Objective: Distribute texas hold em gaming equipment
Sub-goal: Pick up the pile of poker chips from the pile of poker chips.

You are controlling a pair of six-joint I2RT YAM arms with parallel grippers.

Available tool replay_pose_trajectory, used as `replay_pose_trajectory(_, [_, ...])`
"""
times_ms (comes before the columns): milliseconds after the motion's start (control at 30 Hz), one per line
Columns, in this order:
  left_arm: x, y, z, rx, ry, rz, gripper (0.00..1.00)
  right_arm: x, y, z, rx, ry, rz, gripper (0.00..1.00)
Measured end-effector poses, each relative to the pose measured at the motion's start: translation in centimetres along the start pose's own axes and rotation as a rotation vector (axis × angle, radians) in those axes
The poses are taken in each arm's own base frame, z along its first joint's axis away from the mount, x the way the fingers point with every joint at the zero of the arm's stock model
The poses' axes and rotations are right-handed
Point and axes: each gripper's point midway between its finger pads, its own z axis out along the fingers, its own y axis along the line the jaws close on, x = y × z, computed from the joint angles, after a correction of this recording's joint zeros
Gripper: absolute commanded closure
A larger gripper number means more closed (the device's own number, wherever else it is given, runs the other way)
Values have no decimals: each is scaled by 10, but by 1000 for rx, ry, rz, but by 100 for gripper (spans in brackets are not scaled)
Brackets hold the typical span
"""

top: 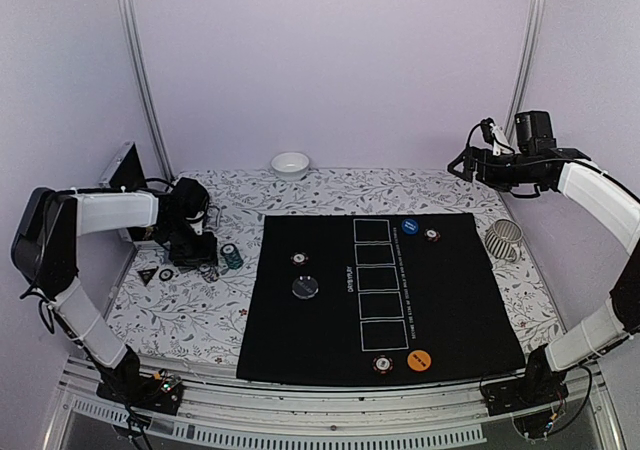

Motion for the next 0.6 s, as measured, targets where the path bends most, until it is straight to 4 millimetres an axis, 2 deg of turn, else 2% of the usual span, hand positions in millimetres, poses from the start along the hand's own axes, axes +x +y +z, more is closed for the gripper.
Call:
replay_pose_trajectory(267, [6, 0, 5, 2, 23, 8, 50, 0, 0, 0, 0, 1, 0, 1])
replay_pose_trajectory(467, [6, -1, 5, 10, 21, 14, 78, 0, 0, 0, 0, 1, 0, 1])
replay_pose_trajectory(567, [5, -2, 5, 13, 20, 15, 100, 0, 0, 0, 0, 1, 0, 1])
replay_pose_trajectory(600, [5, -2, 5, 13, 20, 15, 100, 0, 0, 0, 0, 1, 0, 1])
